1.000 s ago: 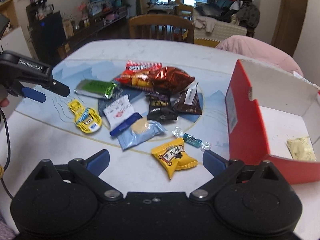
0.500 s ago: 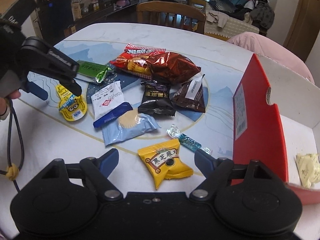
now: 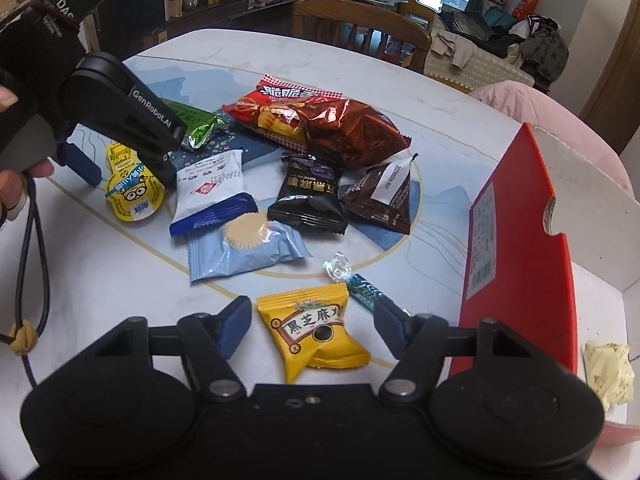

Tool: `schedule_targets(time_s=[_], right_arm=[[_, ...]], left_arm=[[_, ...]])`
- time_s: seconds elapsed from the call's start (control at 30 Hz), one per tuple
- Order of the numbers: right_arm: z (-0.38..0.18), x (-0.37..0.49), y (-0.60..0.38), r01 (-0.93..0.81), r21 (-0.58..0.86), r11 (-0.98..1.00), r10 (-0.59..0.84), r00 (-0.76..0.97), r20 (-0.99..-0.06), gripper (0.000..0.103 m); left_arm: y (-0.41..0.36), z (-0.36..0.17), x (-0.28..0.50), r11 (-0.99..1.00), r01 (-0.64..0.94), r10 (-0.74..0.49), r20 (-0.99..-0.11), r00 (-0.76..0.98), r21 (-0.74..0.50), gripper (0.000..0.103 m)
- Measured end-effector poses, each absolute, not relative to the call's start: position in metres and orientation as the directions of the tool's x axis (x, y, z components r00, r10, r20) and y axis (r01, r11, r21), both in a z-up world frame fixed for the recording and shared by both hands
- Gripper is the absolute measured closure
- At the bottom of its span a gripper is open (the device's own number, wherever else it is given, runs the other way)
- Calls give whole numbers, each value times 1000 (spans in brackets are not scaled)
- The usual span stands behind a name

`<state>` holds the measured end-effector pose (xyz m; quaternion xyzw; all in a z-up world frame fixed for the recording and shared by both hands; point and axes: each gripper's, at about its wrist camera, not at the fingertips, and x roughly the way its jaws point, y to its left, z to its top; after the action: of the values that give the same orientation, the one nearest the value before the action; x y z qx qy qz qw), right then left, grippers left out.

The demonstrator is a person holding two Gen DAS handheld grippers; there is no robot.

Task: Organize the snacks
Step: 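Grasp the Minion jelly pouch with the left gripper while the right grasps the sesame candy packet, then carry the Minion pouch and sesame packet into the red box with both grippers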

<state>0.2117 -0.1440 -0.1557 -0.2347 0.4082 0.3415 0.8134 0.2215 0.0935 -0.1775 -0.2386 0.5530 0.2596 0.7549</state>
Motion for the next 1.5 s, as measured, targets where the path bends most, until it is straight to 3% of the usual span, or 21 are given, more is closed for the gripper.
schedule_targets(time_s=[0.23, 0.5, 0.7, 1.1, 1.5], right_arm=[[-160, 214, -144, -747, -77, 660, 359, 404, -841, 48], [-169, 211, -146, -715, -46, 698, 340, 387, -857, 60], [-165, 202, -147, -671, -52, 740, 317, 415, -853, 65], [-128, 163, -163, -593, 7, 805, 342, 454, -822, 66], [-68, 137, -181, -560, -15, 828, 367, 563, -740, 66]], left_arm=[[86, -178, 218, 803, -594, 148, -953, 263, -39, 24], [94, -172, 204, 842, -537, 140, -942, 306, -50, 51], [109, -171, 192, 844, -520, 72, -933, 352, -131, 52], [132, -159, 152, 808, -527, -42, -918, 394, -263, 52], [94, -94, 134, 895, -341, -80, -856, 511, -288, 52]])
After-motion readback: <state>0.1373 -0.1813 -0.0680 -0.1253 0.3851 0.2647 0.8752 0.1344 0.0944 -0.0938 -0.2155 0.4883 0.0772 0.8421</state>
